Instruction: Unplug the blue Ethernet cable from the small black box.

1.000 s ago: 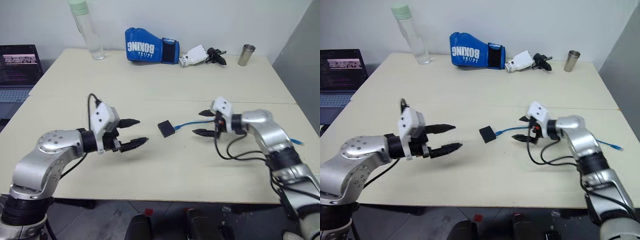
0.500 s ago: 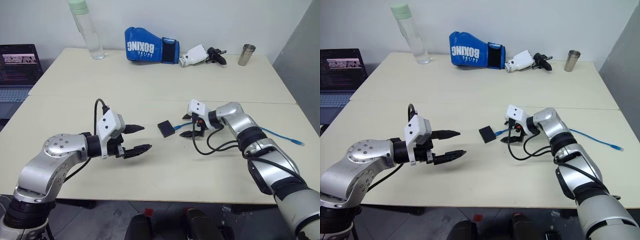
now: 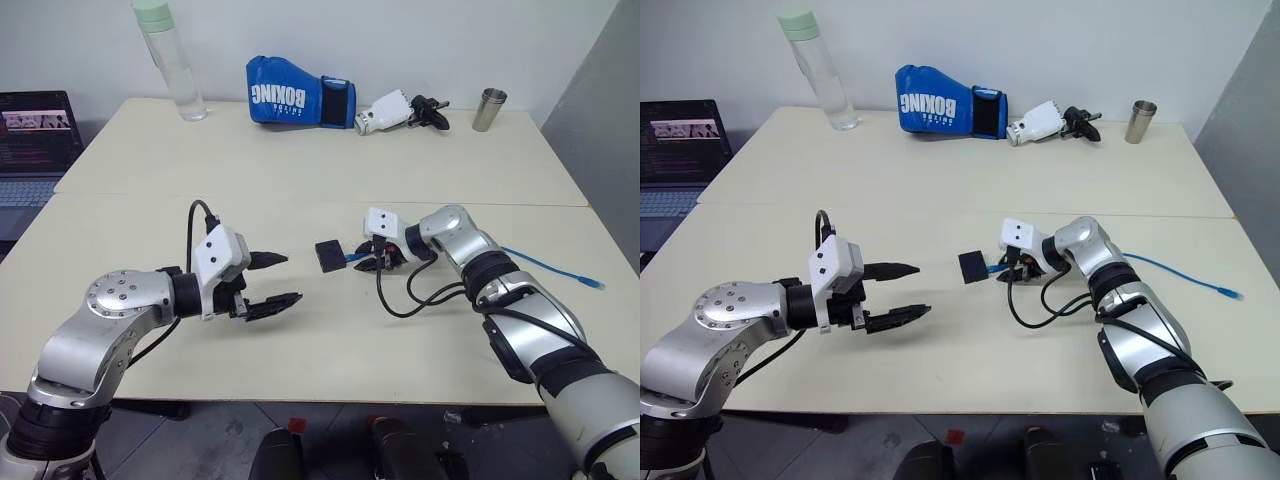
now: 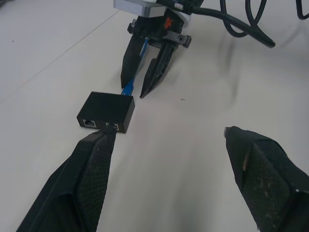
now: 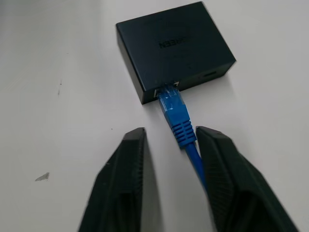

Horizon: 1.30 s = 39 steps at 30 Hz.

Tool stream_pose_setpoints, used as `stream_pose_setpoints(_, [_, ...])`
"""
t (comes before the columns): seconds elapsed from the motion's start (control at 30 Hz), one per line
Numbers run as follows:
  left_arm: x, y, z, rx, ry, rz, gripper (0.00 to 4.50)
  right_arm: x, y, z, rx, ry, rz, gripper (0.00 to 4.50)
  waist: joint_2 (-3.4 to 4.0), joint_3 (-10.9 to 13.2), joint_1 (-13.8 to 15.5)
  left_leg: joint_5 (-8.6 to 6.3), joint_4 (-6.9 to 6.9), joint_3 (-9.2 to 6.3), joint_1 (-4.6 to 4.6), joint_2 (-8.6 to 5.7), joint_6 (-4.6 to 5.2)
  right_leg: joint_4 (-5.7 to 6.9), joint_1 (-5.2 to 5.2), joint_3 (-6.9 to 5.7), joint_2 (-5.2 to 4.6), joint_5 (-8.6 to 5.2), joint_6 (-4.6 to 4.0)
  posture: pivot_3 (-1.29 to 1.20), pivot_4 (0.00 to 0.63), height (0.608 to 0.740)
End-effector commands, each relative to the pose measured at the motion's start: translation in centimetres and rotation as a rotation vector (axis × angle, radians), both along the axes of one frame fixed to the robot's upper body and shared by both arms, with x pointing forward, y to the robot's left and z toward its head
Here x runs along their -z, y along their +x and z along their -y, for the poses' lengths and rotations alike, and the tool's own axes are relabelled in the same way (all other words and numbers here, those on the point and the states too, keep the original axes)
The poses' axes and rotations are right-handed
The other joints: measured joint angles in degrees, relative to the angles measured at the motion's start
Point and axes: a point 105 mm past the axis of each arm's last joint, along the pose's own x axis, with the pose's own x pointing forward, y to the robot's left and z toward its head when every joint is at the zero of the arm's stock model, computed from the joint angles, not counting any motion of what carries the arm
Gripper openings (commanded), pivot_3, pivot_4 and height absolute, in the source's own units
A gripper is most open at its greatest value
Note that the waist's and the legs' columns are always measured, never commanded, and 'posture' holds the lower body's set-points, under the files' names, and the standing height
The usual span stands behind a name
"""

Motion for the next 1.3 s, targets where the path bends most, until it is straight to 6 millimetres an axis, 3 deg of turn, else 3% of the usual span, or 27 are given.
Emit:
stream_pose_setpoints(0.03, [-0.7,0.2,-1.1,-0.022,0.010,0.029,3.83,-0.2,-0.1,0.6,-0.008,-0.002,0.030,0.68,0.00,0.0,0.0,0.00,0.00,0.00,0.00,0.00,0.00,0.00,0.00,0.00,0.00,0.00,0.00,0.00,0.150,0.740])
stream_pose_setpoints(0.13, [-0.6,0.4,-1.9,-0.041,0.014,0.021,3.83,-0.5,-0.2,0.7,-0.023,0.009,0.069,0.09,0.00,0.0,0.0,-0.01,0.00,-0.01,0.00,0.00,0.02,0.00,0.00,0.00,-0.01,0.00,0.00,0.00,0.150,0.740])
stream_pose_setpoints(0.23, [-0.7,0.6,-2.8,-0.076,-0.012,0.003,3.83,-1.6,-0.4,0.7,-0.050,0.031,0.170,0.06,0.02,0.0,0.1,-0.04,0.00,-0.03,-0.03,-0.01,0.06,-0.02,0.00,-0.01,-0.01,0.00,0.00,0.00,0.150,0.740])
stream_pose_setpoints(0.4, [-1.2,1.2,-3.6,-0.139,-0.141,-0.045,3.83,-5.3,-0.5,0.5,-0.071,0.036,0.563,0.05,0.04,0.0,0.0,-0.04,0.00,-0.03,-0.15,0.00,0.07,-0.04,-0.09,-0.02,-0.07,0.00,0.00,0.00,0.150,0.740])
stream_pose_setpoints(0.53, [-2.3,1.5,-3.0,-0.151,-0.308,-0.111,3.83,-7.5,-1.6,-0.2,-0.140,0.009,0.849,0.05,0.04,0.0,0.1,-0.04,0.00,-0.05,-0.18,-0.01,0.07,-0.02,-0.14,-0.03,-0.05,0.00,0.01,0.00,0.150,0.740])
stream_pose_setpoints(0.63, [-3.0,1.9,-2.2,-0.146,-0.415,-0.147,3.83,-8.5,-2.7,-1.1,-0.193,0.018,0.970,0.05,0.02,0.0,0.1,-0.04,0.00,-0.11,-0.20,0.00,0.06,-0.01,-0.14,-0.02,-0.02,0.00,0.01,0.00,0.150,0.740])
stream_pose_setpoints(0.77, [-4.0,2.9,-1.9,-0.176,-0.522,-0.159,3.83,-9.4,-4.0,-2.4,-0.235,0.069,1.028,0.05,0.01,0.0,0.1,0.07,0.01,-0.09,-0.20,-0.01,-0.12,-0.01,-0.13,-0.01,-0.03,0.00,0.01,0.00,0.150,0.740])
stream_pose_setpoints(0.93, [-3.6,3.5,-1.2,-0.187,-0.554,-0.198,3.83,-10.2,-5.1,-3.4,-0.270,0.109,1.056,0.04,0.01,0.0,0.1,0.09,0.02,-0.09,-0.19,0.00,-0.17,-0.01,-0.12,-0.01,-0.05,0.00,0.01,0.00,0.150,0.740])
stream_pose_setpoints(1.3, [-3.7,4.7,0.2,-0.143,-0.616,-0.224,3.83,-10.8,-6.0,-4.3,-0.296,0.149,1.053,0.04,0.00,0.0,0.1,0.11,0.03,-0.10,-0.19,-0.02,-0.19,-0.01,-0.10,-0.02,-0.06,0.00,0.01,0.00,0.150,0.740])
